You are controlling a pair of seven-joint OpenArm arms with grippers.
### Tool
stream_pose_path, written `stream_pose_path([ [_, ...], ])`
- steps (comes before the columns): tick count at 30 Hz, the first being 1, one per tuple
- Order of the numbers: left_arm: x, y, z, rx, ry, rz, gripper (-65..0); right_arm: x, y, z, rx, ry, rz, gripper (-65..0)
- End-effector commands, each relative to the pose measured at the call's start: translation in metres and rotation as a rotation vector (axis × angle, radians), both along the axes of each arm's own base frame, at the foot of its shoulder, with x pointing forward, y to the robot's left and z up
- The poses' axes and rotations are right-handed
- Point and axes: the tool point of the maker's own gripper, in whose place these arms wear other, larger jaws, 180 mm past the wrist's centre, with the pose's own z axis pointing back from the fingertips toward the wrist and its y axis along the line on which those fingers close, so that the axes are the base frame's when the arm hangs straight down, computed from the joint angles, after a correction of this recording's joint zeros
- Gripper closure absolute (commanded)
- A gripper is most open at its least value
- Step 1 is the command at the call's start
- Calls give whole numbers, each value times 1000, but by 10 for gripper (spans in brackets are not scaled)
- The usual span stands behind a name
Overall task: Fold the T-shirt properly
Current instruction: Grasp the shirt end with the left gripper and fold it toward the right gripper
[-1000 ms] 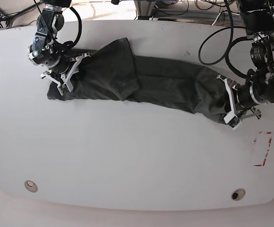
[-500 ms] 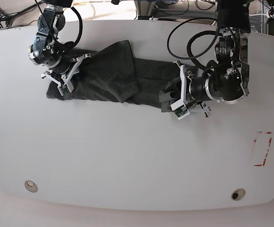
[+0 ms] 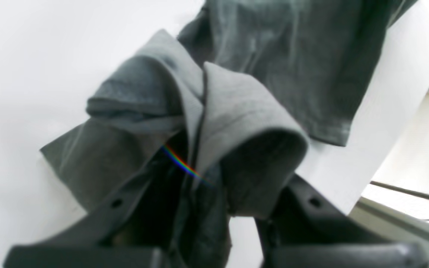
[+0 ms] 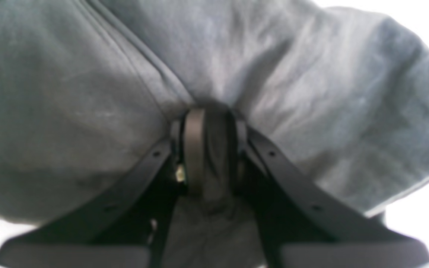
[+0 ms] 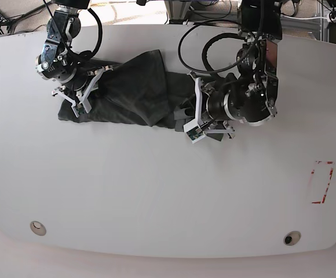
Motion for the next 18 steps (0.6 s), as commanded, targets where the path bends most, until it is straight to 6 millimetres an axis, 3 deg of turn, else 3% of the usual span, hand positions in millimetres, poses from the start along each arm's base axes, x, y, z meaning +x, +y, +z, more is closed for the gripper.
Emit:
stream_pose_path([
  [1, 8, -8, 11, -35, -32, -1, -69, 5, -1, 6, -4, -22, 4, -103],
  [6, 7, -17, 9, -58, -13, -2, -165, 5, -1, 6, -4, -22, 6, -103],
  [13, 4, -48, 24, -149, -14, -17, -349, 5, -1, 6, -4, -22, 6, -103],
  [18, -1, -60, 44, -251, -31, -55, -386, 5, 0, 6, -3, -22, 6, -103],
])
